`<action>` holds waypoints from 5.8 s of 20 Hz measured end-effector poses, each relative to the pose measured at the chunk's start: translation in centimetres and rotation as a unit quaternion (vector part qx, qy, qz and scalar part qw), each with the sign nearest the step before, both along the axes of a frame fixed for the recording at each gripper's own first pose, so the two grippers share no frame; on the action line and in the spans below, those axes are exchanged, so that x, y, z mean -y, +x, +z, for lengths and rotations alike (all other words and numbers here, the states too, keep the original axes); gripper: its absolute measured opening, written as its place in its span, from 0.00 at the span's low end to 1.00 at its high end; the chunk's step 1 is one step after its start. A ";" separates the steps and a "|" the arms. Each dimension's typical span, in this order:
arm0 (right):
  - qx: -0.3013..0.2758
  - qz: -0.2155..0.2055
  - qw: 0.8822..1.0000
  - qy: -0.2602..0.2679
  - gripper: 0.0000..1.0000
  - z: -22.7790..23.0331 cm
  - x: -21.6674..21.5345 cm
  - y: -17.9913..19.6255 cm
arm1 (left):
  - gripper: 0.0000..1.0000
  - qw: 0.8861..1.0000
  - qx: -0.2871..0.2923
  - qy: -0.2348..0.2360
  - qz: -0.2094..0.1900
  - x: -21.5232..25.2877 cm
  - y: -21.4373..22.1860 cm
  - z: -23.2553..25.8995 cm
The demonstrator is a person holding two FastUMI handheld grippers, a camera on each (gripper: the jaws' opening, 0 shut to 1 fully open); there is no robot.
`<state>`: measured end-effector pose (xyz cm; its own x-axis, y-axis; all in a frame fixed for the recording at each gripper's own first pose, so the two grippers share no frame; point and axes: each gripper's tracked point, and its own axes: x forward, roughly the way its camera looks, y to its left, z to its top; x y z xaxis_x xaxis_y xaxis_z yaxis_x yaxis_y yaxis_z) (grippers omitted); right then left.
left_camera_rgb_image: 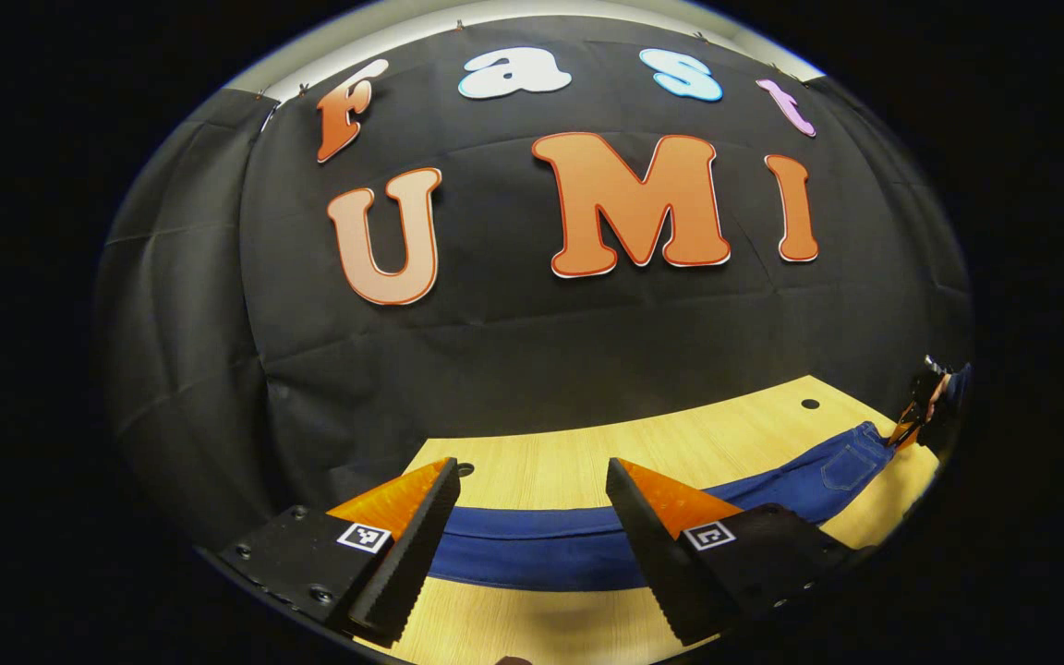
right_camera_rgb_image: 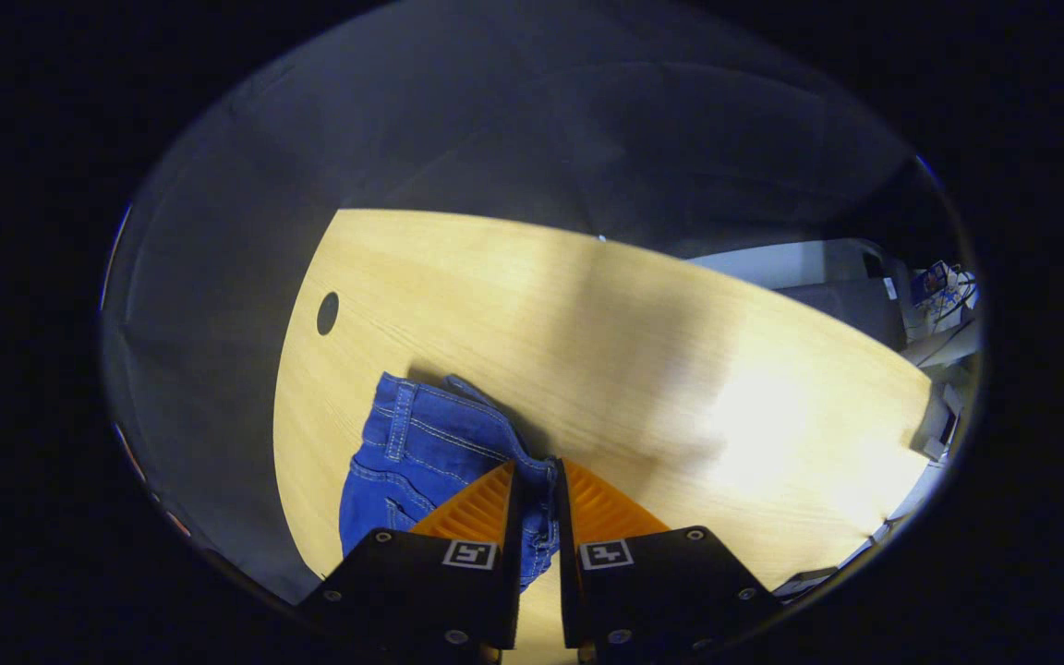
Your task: Grasp the waist and the cuffs of the jeans and fold them to make the two legs overlap; first hold the waist and fold one-third of the jeans toward the cuffs, then hold the cuffs and fold the remaining one-third in the same direction to finish folding.
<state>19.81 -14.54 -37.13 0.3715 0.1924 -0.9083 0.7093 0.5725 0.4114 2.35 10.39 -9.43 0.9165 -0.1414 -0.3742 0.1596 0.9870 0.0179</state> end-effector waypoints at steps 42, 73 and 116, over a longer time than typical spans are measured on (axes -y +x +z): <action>0.297 0.479 0.826 0.030 0.54 18.3 -48.1 -8.7 | 0.99 0.979 -0.143 -0.106 0.099 -16.9 1.9 -13.0; 0.425 0.316 0.806 -0.265 0.86 30.5 -21.3 -7.0 | 0.98 0.645 -0.620 -0.289 0.340 -22.8 3.2 -31.9; 0.449 0.265 0.827 -0.209 0.86 31.3 -11.3 -7.9 | 0.01 0.891 -0.330 -0.300 -0.086 9.5 8.0 -2.1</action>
